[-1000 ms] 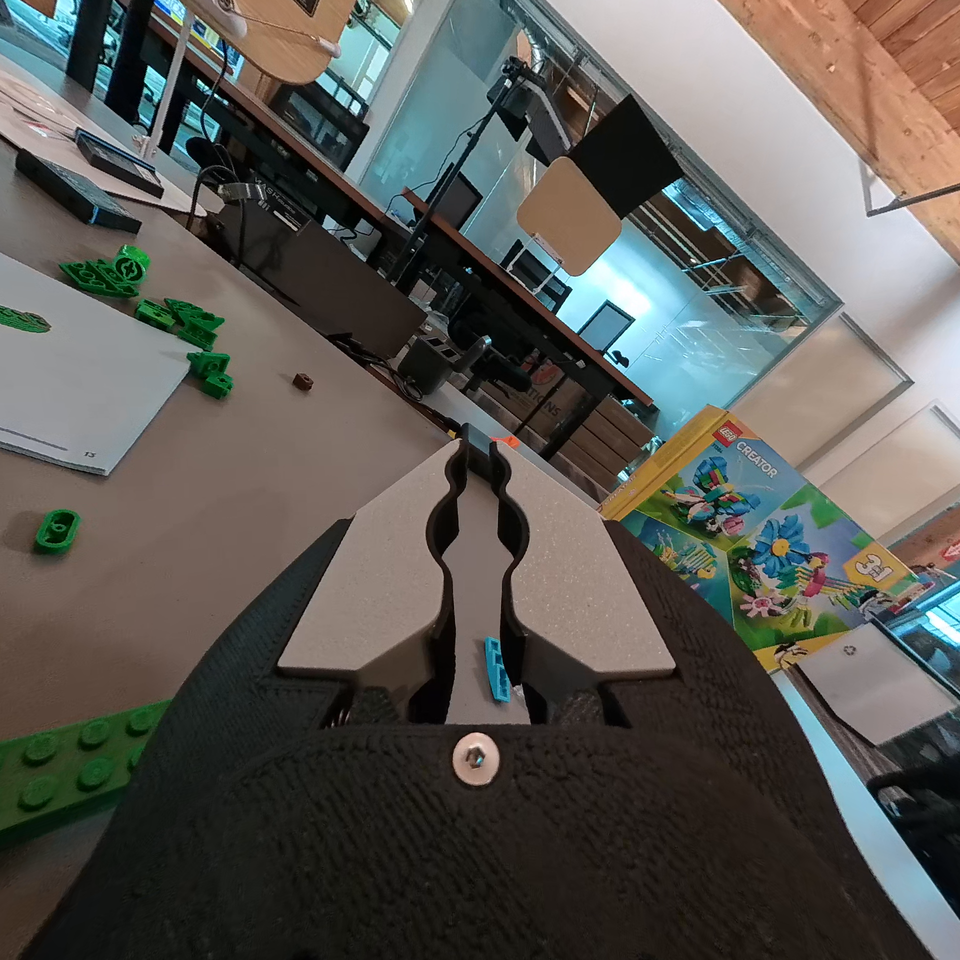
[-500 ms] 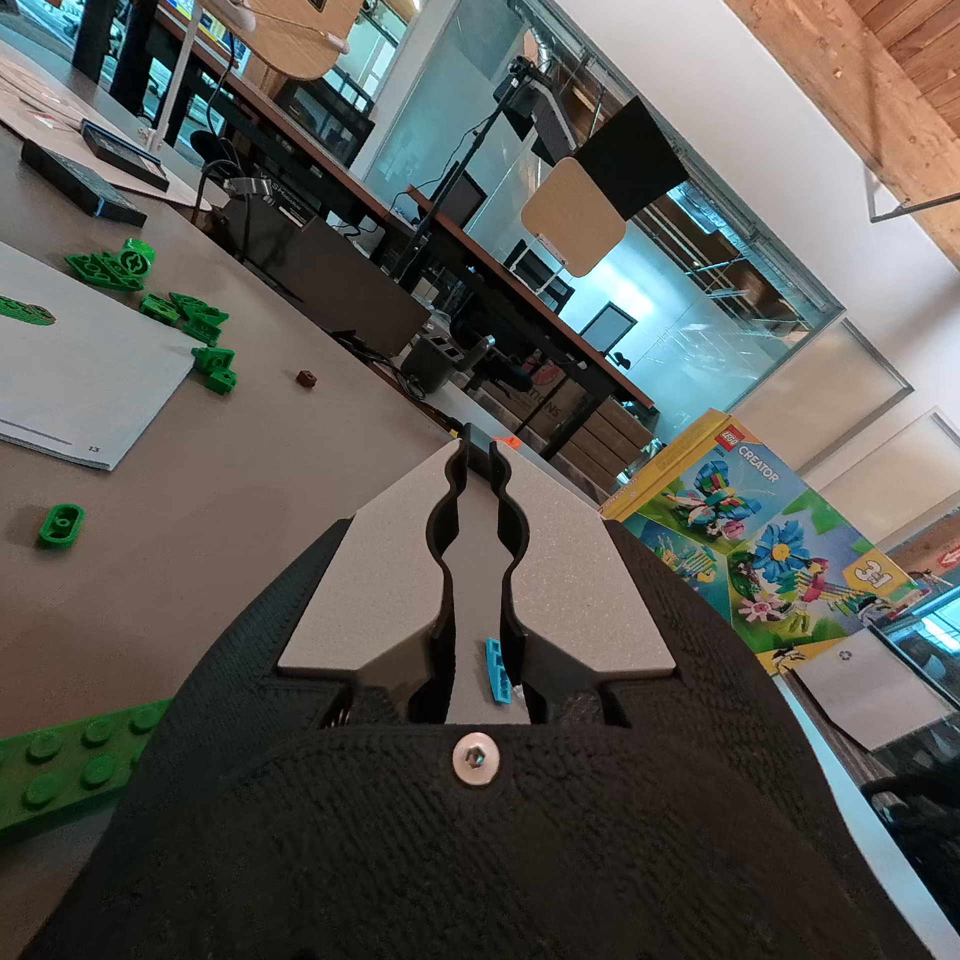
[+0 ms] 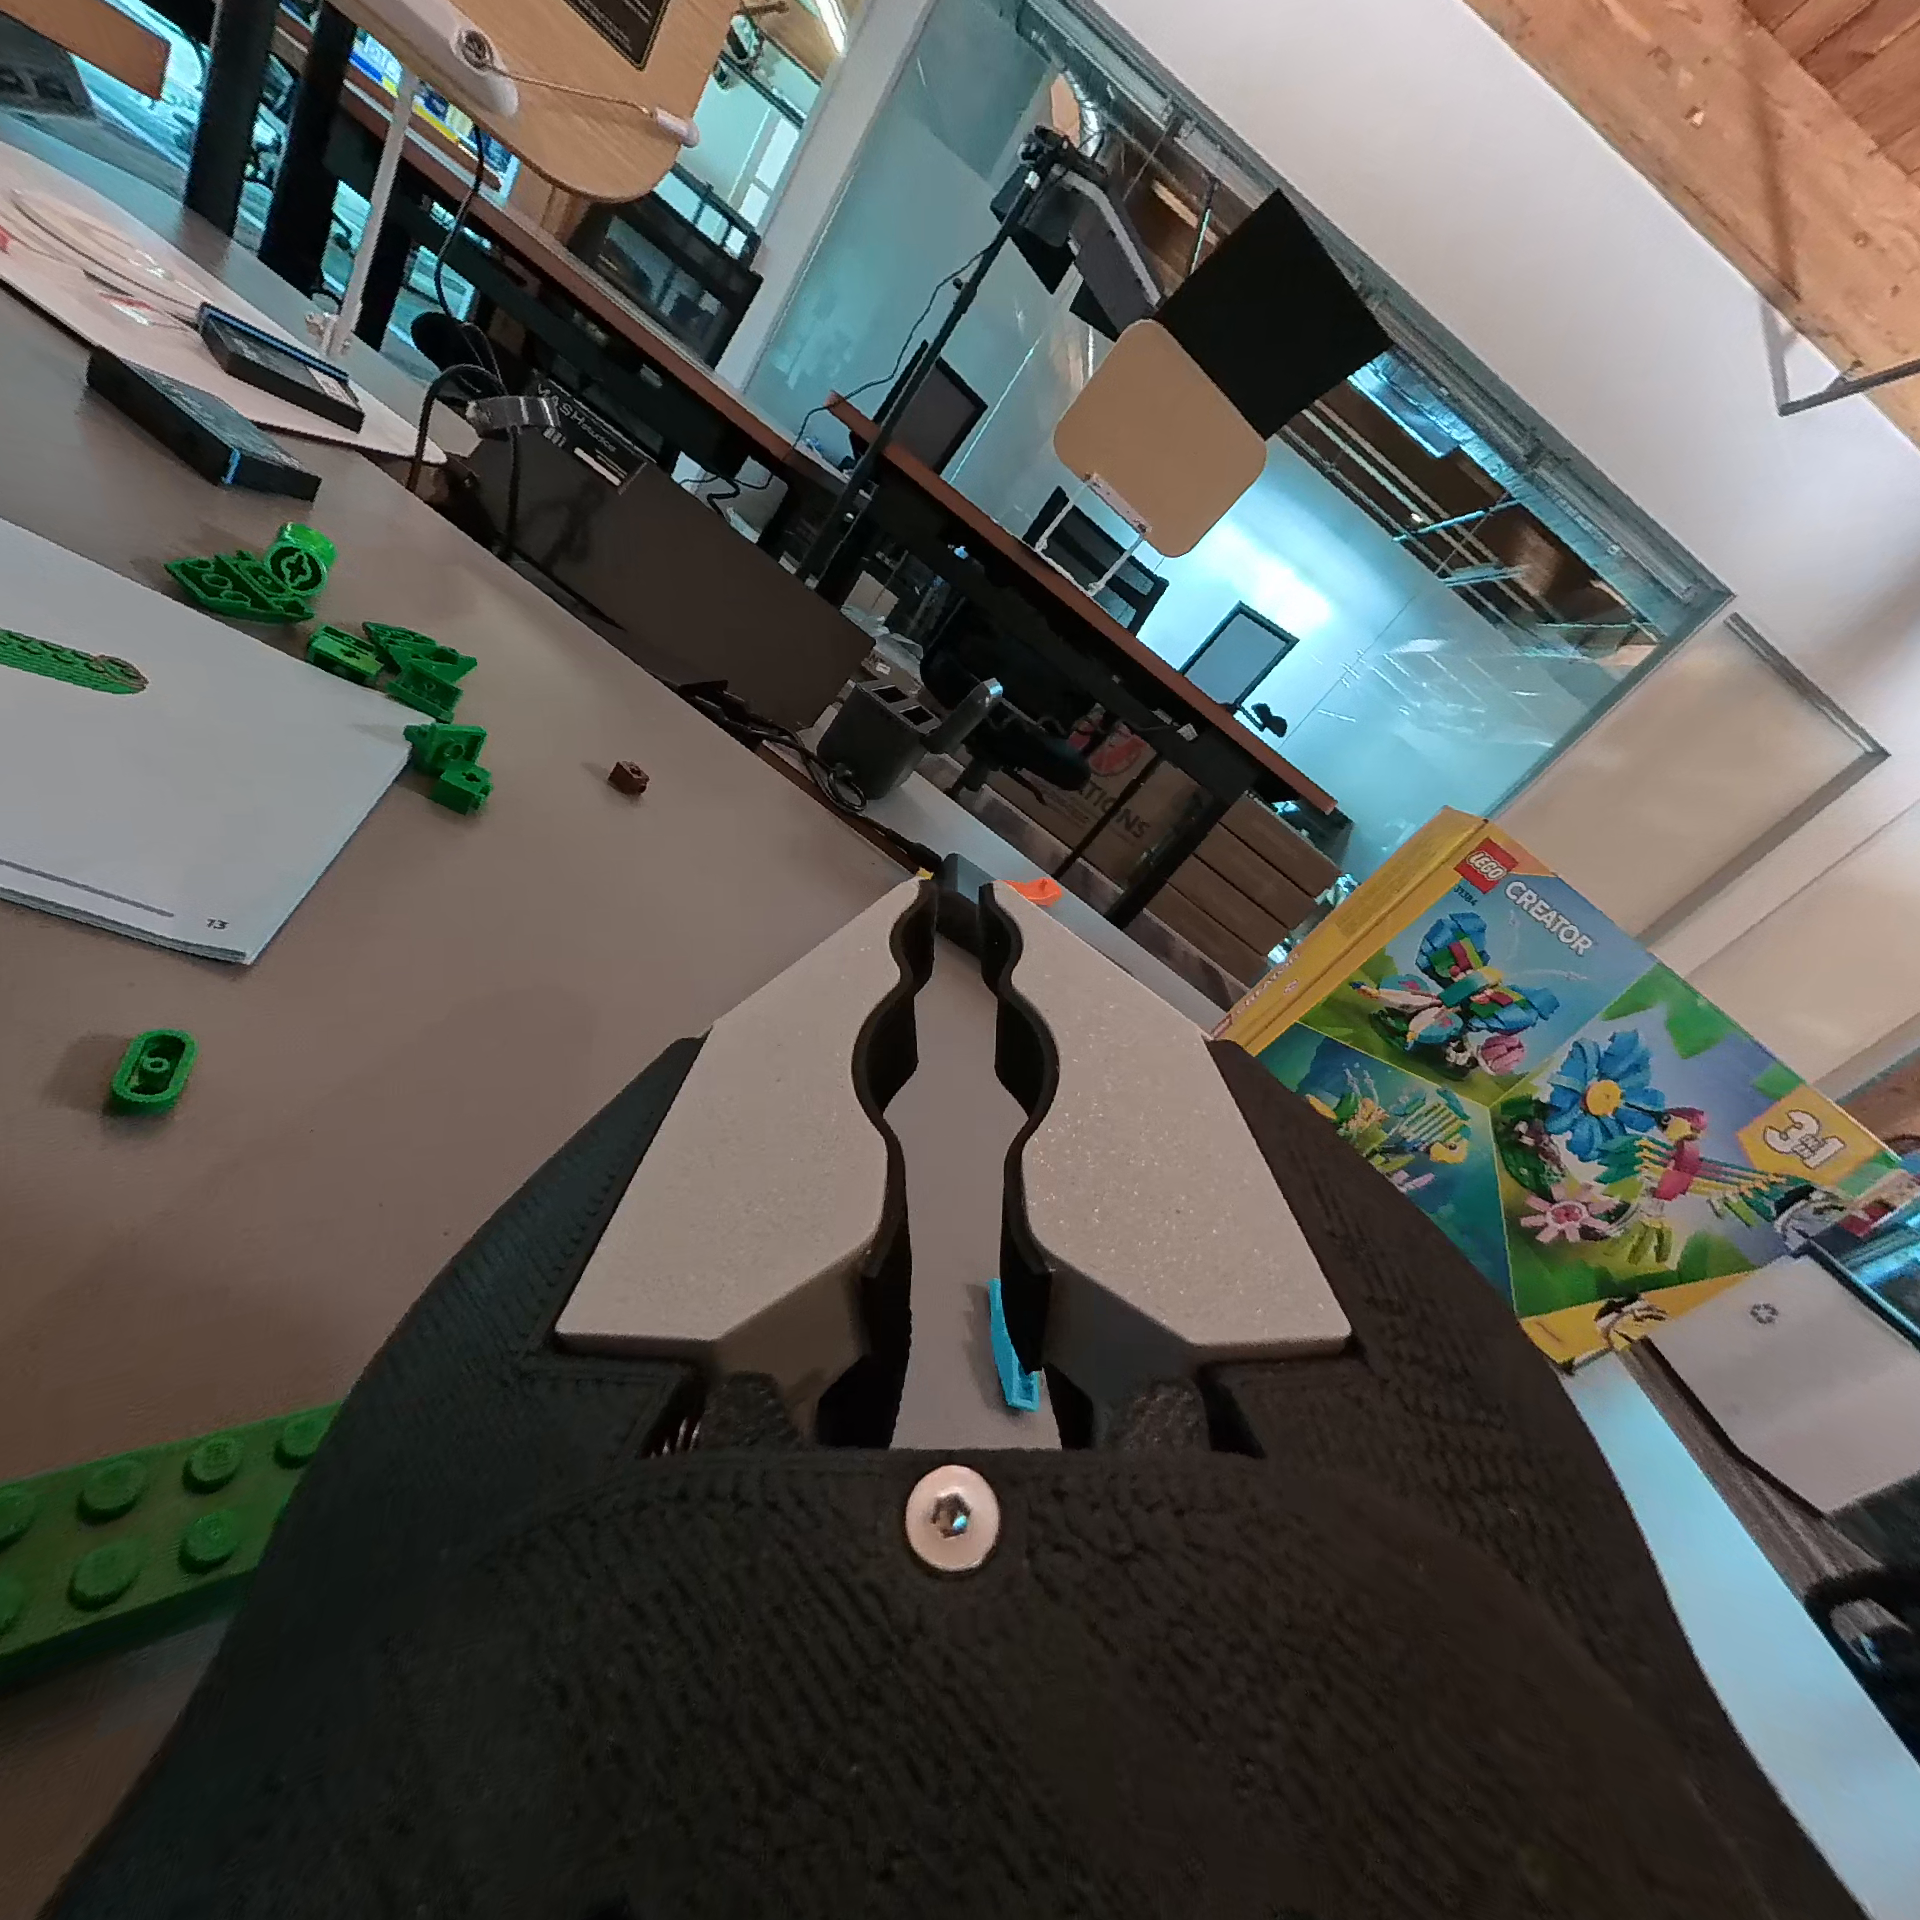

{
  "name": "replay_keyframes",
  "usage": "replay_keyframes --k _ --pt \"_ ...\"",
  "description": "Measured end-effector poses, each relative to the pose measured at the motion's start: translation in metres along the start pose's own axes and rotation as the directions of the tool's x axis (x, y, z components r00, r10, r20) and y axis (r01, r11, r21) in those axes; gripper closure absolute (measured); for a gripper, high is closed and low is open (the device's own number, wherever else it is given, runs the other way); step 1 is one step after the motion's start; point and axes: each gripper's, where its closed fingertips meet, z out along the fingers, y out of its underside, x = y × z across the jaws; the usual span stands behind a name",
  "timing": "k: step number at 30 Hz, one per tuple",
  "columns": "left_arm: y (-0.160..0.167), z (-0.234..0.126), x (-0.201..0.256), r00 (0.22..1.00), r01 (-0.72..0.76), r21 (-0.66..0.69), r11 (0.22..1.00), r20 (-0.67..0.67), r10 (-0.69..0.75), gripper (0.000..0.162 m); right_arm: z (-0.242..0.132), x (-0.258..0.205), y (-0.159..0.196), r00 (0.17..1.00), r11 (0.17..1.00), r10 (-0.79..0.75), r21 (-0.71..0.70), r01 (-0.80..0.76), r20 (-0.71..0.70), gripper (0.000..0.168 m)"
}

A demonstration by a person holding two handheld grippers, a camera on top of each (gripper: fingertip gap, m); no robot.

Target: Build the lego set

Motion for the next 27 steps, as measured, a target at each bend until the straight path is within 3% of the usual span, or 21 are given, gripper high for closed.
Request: replay_keyframes --k 3,5,6,8,9,10,13,27 --pt "-0.001 -0.001 0.0 1.0 0.005 0.007 1.0 0.001 -0.005 0.162 0.0 -0.012 -0.003 0.997 1.0 0.002 0.008 -0.002 0.083 0.161" --pt "-0.004 -0.002 -0.004 1.0 0.006 0.016 1.0 0.015 -0.006 0.162 -0.001 -0.038 0.0 0.954 0.997 0.061 -0.064 -0.043 0.294 0.161" --pt "-0.005 -0.003 -0.008 1.0 -0.003 0.021 1.0 0.027 0.002 0.162 -0.005 -0.052 0.001 0.899 0.982 0.172 -0.145 -0.123 0.403 0.16" --pt "-0.009 -0.006 -0.022 0.998 -0.016 0.027 1.0 0.064 0.014 0.162 -0.017 -0.082 -0.004 0.687 0.885 0.46 -0.354 -0.303 0.563 0.15" --pt "-0.01 -0.007 -0.029 0.996 -0.016 0.029 0.999 0.084 0.014 0.162 -0.022 -0.092 -0.006 0.606 0.841 0.537 -0.431 -0.328 0.587 0.143" --pt "-0.012 -0.008 -0.036 0.995 -0.014 0.033 0.999 0.103 0.01 0.162 -0.026 -0.101 -0.005 0.579 0.833 0.544 -0.469 -0.292 0.606 0.143" --pt "-0.015 -0.01 -0.051 0.99 -0.014 0.039 0.999 0.142 0.009 0.162 -0.039 -0.126 0.0 0.579 0.847 0.483 -0.518 -0.119 0.657 0.146" --pt "-0.014 -0.01 -0.043 0.993 -0.041 0.034 0.999 0.108 0.037 0.162 -0.04 -0.134 0.015 0.611 0.779 0.508 -0.626 -0.026 0.607 0.161"
